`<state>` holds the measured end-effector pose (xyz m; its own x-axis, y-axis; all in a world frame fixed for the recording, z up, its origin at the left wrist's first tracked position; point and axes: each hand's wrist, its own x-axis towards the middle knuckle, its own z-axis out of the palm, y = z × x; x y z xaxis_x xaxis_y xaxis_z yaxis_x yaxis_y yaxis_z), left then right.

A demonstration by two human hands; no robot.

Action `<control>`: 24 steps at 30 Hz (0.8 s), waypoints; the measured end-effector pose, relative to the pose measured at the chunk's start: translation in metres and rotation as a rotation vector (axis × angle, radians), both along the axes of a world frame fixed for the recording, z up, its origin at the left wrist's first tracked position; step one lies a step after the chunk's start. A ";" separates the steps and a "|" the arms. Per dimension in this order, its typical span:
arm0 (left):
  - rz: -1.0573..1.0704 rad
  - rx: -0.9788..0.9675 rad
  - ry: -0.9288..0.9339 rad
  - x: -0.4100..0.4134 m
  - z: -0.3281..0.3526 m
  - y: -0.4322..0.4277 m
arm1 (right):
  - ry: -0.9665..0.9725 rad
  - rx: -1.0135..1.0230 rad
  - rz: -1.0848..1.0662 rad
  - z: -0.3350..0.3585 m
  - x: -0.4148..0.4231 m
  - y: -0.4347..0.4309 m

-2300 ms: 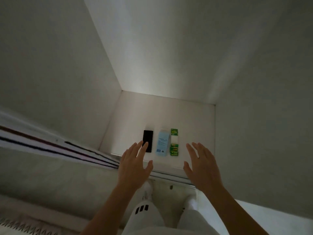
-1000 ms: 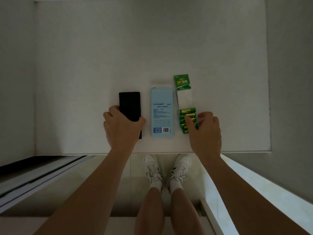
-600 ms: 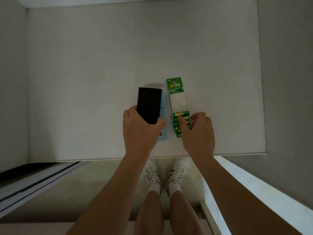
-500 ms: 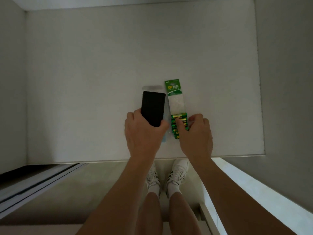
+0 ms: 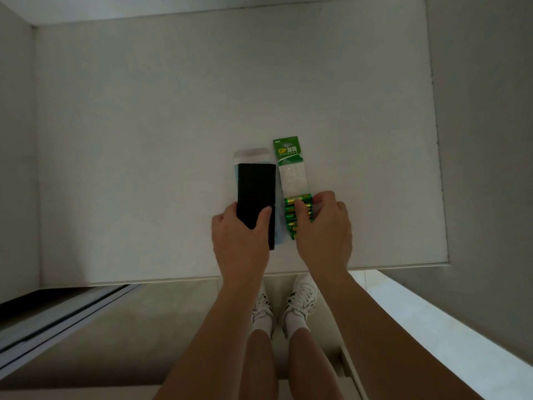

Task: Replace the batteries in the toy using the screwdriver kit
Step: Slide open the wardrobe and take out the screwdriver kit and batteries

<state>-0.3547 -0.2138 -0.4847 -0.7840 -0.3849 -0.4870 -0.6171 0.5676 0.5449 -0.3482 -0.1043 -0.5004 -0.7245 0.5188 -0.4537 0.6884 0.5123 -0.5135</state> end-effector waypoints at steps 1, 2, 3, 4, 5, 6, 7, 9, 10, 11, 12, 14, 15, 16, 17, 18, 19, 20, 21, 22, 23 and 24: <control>0.003 0.008 -0.004 0.000 0.000 0.002 | -0.003 -0.011 -0.011 0.000 0.000 0.000; 0.000 0.008 -0.007 -0.001 0.001 0.004 | -0.010 -0.022 -0.021 0.001 -0.001 0.000; -0.004 0.006 -0.011 -0.001 0.001 0.005 | -0.020 -0.032 -0.028 0.001 -0.001 0.000; -0.009 0.005 -0.011 -0.001 0.000 0.006 | -0.030 -0.040 -0.030 0.001 -0.002 0.000; -0.014 0.006 -0.011 0.000 0.000 0.006 | -0.039 -0.043 -0.029 0.001 -0.002 -0.001; -0.022 0.005 -0.011 0.001 0.000 0.006 | -0.046 -0.044 -0.029 0.001 -0.003 -0.001; -0.030 0.004 -0.012 0.001 0.000 0.006 | -0.053 -0.044 -0.034 0.001 -0.003 -0.002; -0.028 0.006 -0.013 0.003 0.000 0.007 | -0.057 -0.042 -0.053 0.000 -0.003 -0.003; -0.028 0.007 -0.010 0.003 0.000 0.008 | -0.056 -0.038 -0.059 0.000 -0.004 -0.004; -0.024 0.010 -0.006 0.003 -0.002 0.008 | -0.057 -0.034 -0.062 -0.001 -0.004 -0.004; -0.013 0.028 -0.001 0.003 -0.003 0.008 | -0.061 -0.031 -0.064 -0.001 -0.005 -0.004; 0.028 0.086 0.002 0.003 -0.008 0.007 | -0.076 -0.035 -0.063 -0.003 -0.007 -0.003; 0.051 0.108 -0.007 0.002 -0.009 0.006 | -0.083 -0.040 -0.059 -0.004 -0.008 -0.003; 0.069 0.126 -0.016 0.001 -0.009 0.006 | -0.088 -0.043 -0.052 -0.005 -0.009 -0.002; 0.084 0.144 -0.021 -0.001 -0.009 0.006 | -0.093 -0.044 -0.042 -0.006 -0.010 -0.001; 0.098 0.163 -0.027 -0.002 -0.008 0.006 | -0.097 -0.043 -0.031 -0.006 -0.010 0.000; 0.112 0.184 -0.032 -0.003 -0.008 0.007 | -0.102 -0.042 -0.021 -0.007 -0.011 0.002; 0.127 0.208 -0.038 -0.005 -0.008 0.008 | -0.105 -0.041 -0.010 -0.008 -0.012 0.003; 0.138 0.228 -0.046 -0.006 -0.008 0.008 | -0.109 -0.042 0.002 -0.009 -0.012 0.004; 0.143 0.240 -0.051 -0.007 -0.008 0.009 | -0.110 -0.043 0.015 -0.009 -0.012 0.005; 0.144 0.246 -0.054 -0.008 -0.009 0.009 | -0.107 -0.044 0.028 -0.010 -0.011 0.007; 0.140 0.246 -0.058 -0.008 -0.009 0.009 | -0.104 -0.047 0.039 -0.010 -0.011 0.008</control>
<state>-0.3626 -0.2049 -0.4939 -0.7000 -0.3519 -0.6215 -0.7141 0.3298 0.6175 -0.3588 -0.0967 -0.5100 -0.6913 0.4680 -0.5505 0.7194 0.5168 -0.4641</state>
